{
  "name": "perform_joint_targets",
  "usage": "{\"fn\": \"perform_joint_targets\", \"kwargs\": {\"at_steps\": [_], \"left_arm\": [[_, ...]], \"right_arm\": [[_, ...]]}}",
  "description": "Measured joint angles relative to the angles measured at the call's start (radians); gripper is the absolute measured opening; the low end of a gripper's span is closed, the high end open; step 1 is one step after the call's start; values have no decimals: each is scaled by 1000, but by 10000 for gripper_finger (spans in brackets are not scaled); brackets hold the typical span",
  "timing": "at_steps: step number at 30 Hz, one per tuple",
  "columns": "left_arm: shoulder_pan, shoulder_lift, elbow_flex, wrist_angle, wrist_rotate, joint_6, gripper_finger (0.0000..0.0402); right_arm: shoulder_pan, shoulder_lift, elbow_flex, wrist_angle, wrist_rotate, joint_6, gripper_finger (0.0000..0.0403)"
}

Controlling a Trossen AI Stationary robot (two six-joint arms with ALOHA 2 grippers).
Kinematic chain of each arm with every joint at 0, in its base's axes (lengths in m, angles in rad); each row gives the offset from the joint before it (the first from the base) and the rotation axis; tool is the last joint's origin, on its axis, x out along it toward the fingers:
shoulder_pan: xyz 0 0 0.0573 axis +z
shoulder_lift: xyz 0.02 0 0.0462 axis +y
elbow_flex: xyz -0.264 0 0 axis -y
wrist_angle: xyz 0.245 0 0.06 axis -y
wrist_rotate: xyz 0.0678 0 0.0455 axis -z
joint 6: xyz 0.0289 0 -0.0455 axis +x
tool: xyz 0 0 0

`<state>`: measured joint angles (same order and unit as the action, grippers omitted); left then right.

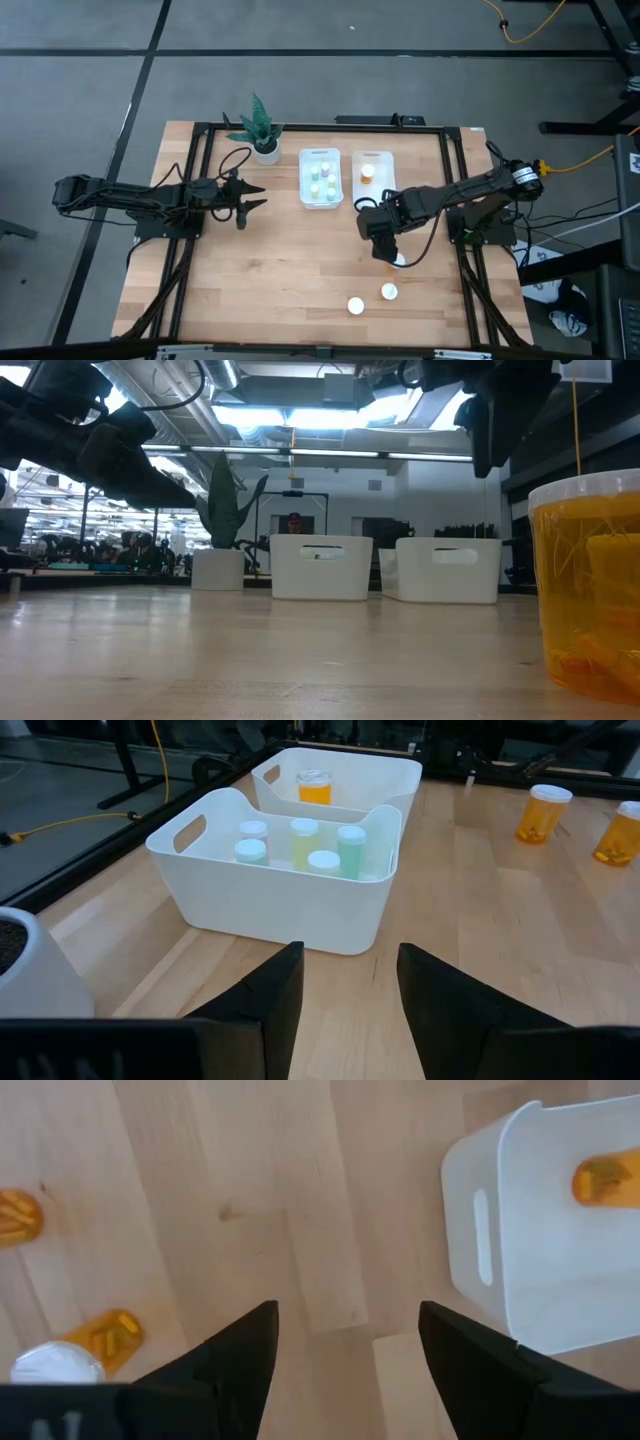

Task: Pick and place medicine bottles into bin by pill shape (circle, oval)
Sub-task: Put the orange pill bottle into the right white bin

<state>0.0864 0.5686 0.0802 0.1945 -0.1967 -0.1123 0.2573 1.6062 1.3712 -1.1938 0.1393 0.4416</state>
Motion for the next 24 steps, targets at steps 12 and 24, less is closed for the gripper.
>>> {"fn": "perform_joint_targets", "kwargs": {"at_steps": [12, 24], "left_arm": [[0, 0, 0, 0, 0, 0, 155], [0, 0, 0, 0, 0, 0, 155]], "right_arm": [[3, 0, 0, 0, -1, 105, 243], [9, 0, -1, 26, -15, 121, 243]]}}
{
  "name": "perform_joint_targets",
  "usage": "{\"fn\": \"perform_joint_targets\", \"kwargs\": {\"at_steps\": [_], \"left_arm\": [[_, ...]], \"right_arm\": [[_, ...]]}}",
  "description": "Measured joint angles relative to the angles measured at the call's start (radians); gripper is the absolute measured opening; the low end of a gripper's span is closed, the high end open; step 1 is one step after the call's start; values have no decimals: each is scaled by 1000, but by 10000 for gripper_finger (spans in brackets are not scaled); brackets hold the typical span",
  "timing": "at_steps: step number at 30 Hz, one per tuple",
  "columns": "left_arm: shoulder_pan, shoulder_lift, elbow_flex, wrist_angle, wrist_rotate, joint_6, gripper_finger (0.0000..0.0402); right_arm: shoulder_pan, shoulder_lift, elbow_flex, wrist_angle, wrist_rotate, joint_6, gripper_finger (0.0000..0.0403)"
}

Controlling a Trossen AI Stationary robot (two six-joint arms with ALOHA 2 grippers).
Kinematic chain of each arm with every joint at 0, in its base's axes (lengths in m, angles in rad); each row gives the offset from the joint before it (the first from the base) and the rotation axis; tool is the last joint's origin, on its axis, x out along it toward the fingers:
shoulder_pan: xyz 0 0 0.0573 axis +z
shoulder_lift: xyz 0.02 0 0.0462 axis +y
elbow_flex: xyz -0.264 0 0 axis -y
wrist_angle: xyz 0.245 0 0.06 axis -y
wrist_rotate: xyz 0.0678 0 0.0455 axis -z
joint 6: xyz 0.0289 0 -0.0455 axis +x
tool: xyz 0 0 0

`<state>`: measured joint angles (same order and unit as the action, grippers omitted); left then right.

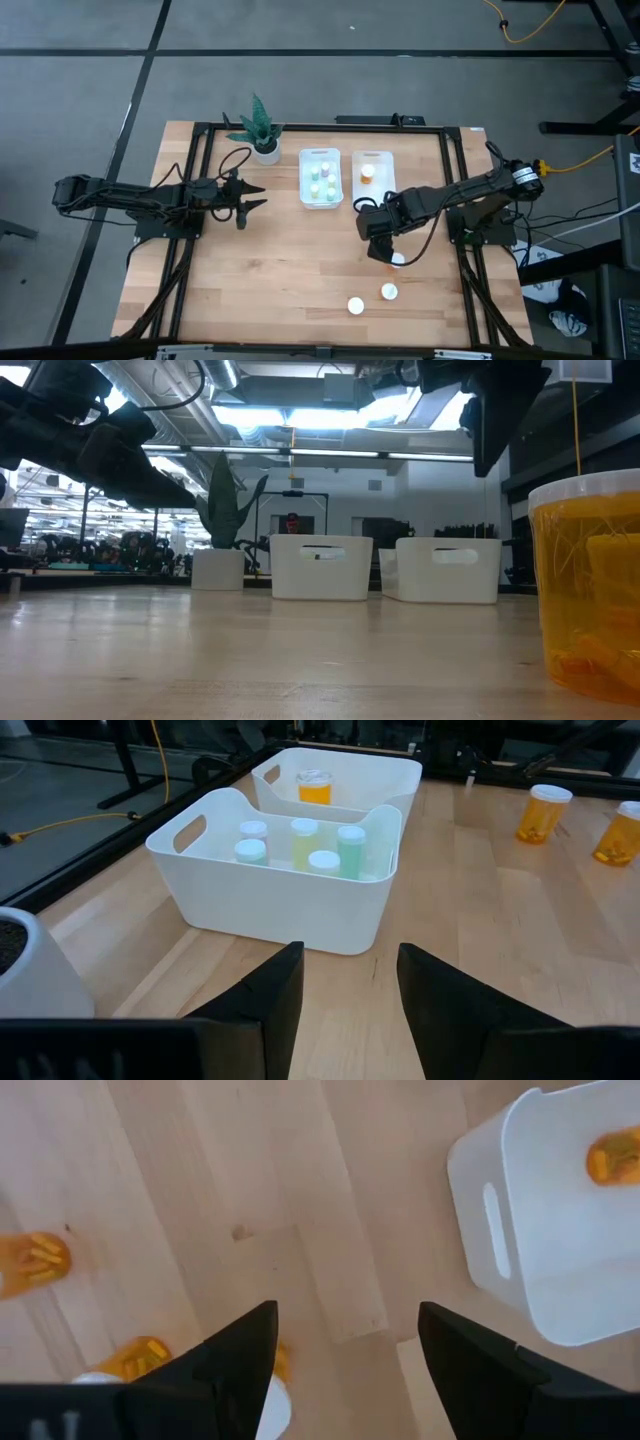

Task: Pick and place medicine bottles into bin by pill shape (circle, oval)
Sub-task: Put the orange pill bottle into the right white bin

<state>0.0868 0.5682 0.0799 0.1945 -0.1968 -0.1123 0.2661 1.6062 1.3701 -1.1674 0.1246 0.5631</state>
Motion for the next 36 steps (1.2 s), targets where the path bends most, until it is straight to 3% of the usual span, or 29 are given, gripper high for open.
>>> {"fn": "perform_joint_targets", "kwargs": {"at_steps": [7, 14, 21, 36], "left_arm": [[0, 0, 0, 0, 0, 0, 155], [0, 0, 0, 0, 0, 0, 155], [0, 0, 0, 0, 0, 0, 155], [0, 0, 0, 0, 0, 0, 155]], "right_arm": [[68, 0, 0, 38, -26, -21, 243], [133, 0, 0, 153, -151, -95, 243], [186, 0, 0, 210, -153, -175, 243], [196, 1, 0, 237, -145, -175, 243]]}}
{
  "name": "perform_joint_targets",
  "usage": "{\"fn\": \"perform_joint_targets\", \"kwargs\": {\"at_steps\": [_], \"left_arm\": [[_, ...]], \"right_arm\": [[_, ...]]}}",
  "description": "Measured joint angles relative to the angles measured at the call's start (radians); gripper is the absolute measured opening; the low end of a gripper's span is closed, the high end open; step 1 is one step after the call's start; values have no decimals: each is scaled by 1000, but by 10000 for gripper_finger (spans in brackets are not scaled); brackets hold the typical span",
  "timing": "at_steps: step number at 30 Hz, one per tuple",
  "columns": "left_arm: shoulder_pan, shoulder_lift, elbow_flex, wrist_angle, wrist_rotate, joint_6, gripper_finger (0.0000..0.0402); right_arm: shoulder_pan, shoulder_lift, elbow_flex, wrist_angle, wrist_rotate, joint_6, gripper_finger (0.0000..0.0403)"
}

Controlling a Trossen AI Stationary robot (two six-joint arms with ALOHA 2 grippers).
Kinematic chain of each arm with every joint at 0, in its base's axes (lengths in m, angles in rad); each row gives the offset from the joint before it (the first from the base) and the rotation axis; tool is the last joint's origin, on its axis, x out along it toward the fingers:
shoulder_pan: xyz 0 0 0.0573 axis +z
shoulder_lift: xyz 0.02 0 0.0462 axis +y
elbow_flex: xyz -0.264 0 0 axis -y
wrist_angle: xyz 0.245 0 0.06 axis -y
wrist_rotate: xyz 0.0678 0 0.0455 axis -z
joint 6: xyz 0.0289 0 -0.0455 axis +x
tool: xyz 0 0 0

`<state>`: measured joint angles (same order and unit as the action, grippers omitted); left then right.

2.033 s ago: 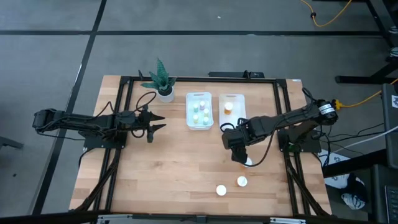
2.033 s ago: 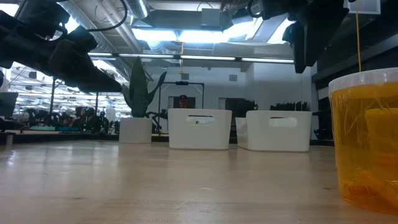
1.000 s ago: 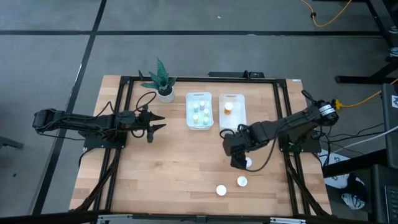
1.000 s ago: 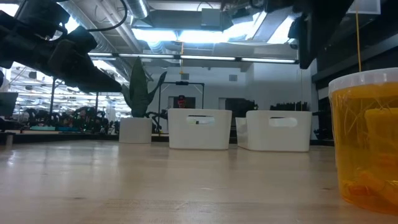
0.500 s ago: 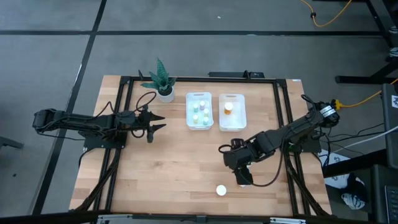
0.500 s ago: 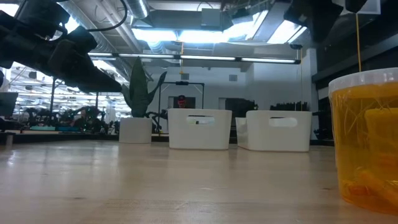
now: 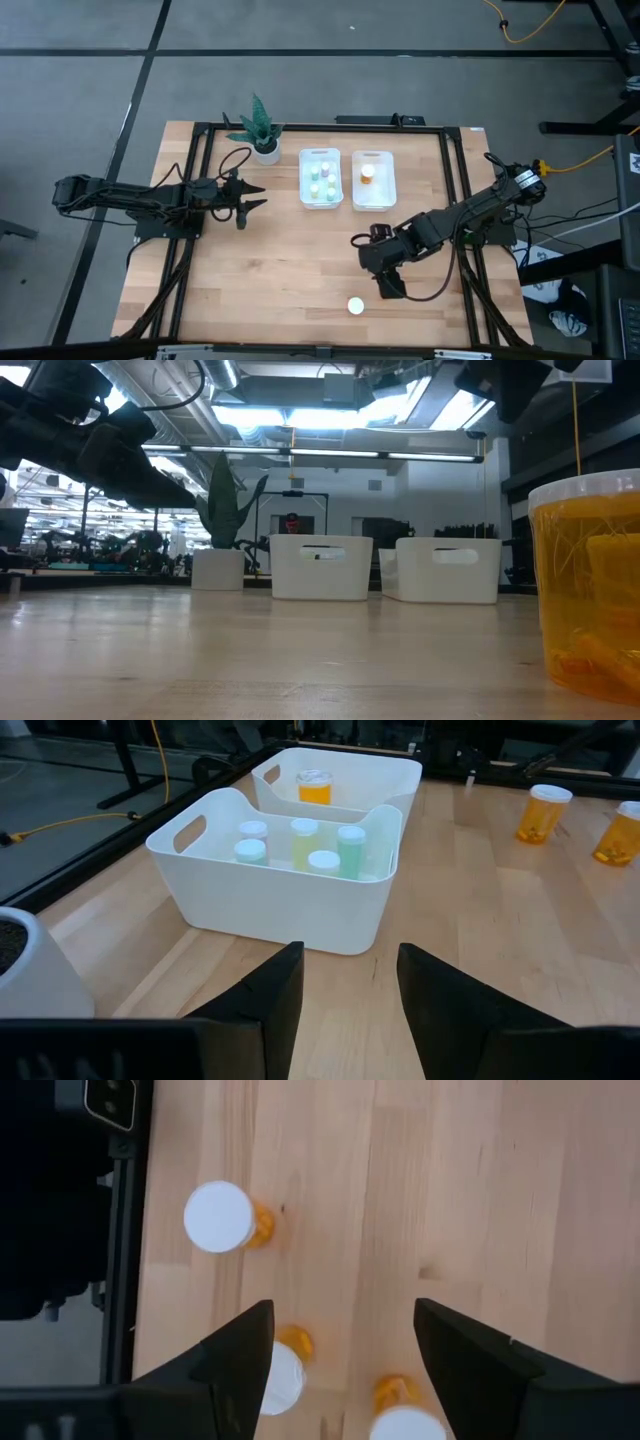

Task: Pick and place medicine bottles into bin by pill shape (circle, oval)
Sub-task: Put the orange pill bottle into the right white bin

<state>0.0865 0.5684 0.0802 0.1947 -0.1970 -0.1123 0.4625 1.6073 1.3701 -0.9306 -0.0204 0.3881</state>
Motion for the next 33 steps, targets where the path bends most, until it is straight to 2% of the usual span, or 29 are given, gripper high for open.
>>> {"fn": "perform_joint_targets", "kwargs": {"at_steps": [14, 17, 22, 28, 33], "left_arm": [[0, 0, 0, 0, 0, 0, 155], [0, 0, 0, 0, 0, 0, 155], [0, 0, 0, 0, 0, 0, 155], [0, 0, 0, 0, 0, 0, 155], [0, 0, 0, 0, 0, 0, 155]], "right_arm": [[0, 0, 0, 0, 0, -106, 243], [0, 0, 0, 0, -32, -107, 243], [0, 0, 0, 2, -9, -20, 248], [0, 0, 0, 26, 43, 11, 285], [12, 0, 0, 79, 44, 91, 293]]}}
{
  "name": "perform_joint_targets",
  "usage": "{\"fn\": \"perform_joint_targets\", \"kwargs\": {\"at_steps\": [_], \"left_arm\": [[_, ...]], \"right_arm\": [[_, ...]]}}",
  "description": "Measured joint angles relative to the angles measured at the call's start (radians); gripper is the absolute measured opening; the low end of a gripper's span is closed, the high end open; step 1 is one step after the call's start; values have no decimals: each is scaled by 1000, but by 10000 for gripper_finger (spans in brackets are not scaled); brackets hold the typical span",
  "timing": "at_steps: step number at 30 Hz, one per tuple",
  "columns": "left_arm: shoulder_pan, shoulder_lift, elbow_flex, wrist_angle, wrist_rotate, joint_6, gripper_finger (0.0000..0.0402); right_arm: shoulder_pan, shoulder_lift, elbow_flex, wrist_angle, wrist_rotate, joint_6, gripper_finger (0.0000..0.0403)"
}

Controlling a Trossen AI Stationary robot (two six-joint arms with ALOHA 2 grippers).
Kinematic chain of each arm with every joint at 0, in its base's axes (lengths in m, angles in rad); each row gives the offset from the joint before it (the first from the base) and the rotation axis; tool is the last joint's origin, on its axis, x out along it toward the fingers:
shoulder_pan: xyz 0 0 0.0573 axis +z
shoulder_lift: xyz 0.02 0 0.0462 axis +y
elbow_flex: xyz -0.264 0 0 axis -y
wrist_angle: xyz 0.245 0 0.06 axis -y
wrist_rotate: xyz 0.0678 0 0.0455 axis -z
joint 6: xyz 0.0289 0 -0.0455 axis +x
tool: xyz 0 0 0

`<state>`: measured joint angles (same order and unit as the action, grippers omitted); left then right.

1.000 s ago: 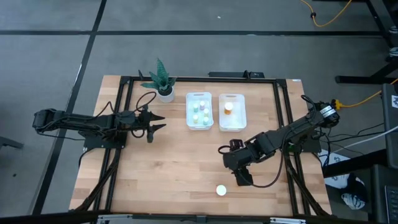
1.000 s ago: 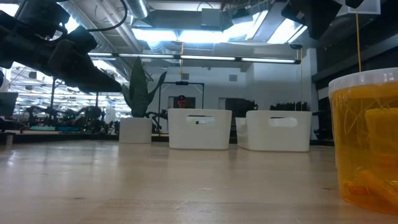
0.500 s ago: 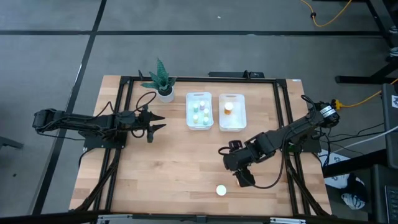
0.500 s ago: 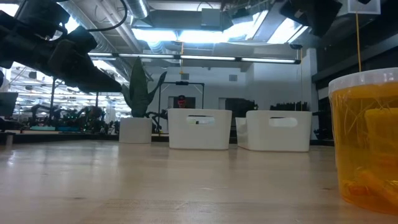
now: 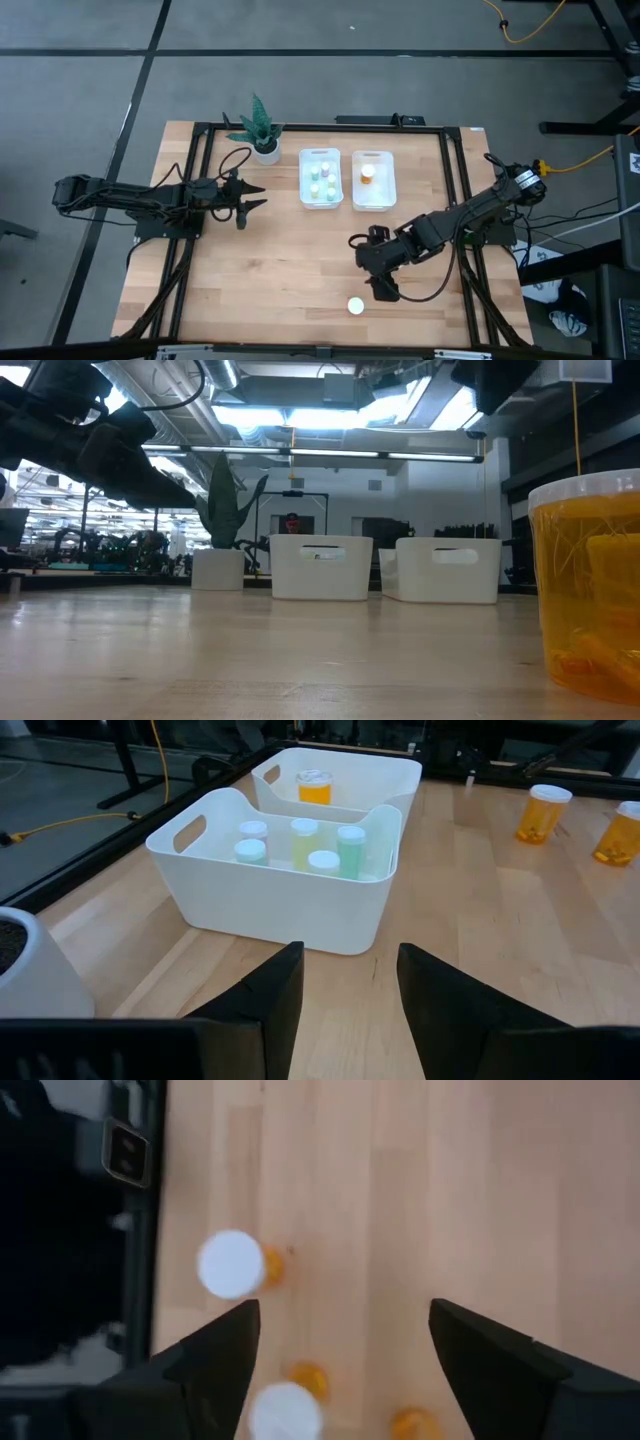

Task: Pick and place medicine bottles into bin by pill shape (circle, oval)
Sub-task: Put the orange pill bottle into the right white bin

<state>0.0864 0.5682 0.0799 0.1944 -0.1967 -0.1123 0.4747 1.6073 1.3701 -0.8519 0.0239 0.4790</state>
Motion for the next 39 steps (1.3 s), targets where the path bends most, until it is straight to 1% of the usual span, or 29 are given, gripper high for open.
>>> {"fn": "perform_joint_targets", "kwargs": {"at_steps": [2, 4, 10, 18, 29, 37, 39], "left_arm": [[0, 0, 0, 0, 0, 0, 155], [0, 0, 0, 0, 0, 0, 155], [0, 0, 0, 0, 0, 0, 155], [0, 0, 0, 0, 0, 0, 155], [0, 0, 0, 0, 0, 0, 155], [0, 0, 0, 0, 0, 0, 155], [0, 0, 0, 0, 0, 0, 155]], "right_arm": [[5, 0, 0, 16, -21, 42, 293], [17, 2, 0, 33, -47, 44, 292], [74, 45, 0, 79, -52, 40, 284], [151, 177, 0, 95, -55, -122, 282], [157, 310, 0, 114, -34, -145, 282], [157, 323, 0, 188, -33, -151, 282], [157, 323, 0, 207, -33, -174, 282]]}}
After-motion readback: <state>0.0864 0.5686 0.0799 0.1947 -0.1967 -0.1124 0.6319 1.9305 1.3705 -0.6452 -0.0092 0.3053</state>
